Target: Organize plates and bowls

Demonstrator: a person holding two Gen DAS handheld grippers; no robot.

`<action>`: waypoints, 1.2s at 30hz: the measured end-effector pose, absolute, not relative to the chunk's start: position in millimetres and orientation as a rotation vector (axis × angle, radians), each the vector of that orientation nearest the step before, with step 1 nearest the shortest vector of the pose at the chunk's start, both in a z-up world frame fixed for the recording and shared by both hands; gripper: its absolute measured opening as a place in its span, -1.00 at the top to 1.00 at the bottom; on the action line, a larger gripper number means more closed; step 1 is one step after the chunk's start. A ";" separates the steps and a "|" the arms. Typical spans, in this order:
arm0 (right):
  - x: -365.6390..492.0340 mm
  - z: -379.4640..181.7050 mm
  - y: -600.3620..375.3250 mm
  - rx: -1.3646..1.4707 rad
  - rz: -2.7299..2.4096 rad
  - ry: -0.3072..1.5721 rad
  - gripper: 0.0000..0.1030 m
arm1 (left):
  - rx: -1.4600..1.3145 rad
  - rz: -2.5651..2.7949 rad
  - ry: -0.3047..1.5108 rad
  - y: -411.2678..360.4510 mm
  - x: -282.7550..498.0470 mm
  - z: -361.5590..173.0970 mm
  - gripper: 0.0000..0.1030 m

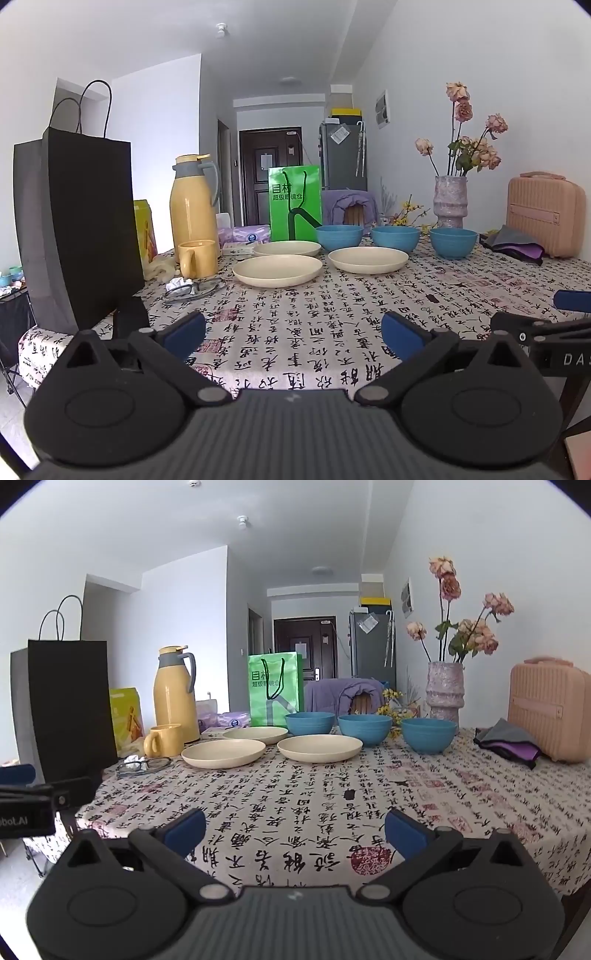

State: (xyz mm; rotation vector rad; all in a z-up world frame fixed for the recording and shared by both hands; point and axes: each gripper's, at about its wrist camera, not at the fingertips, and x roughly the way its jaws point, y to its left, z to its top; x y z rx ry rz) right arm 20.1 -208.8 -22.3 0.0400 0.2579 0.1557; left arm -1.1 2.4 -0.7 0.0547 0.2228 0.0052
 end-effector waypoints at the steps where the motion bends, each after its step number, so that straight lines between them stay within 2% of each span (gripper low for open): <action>1: 20.5 -22.4 -208.4 0.037 0.156 0.263 -1.00 | 0.054 0.006 0.221 2.8 -1.6 -0.5 -1.00; 36: 22.8 -25.2 -211.0 0.054 0.132 0.281 -1.00 | 0.056 0.009 0.211 2.5 -3.8 0.8 -1.00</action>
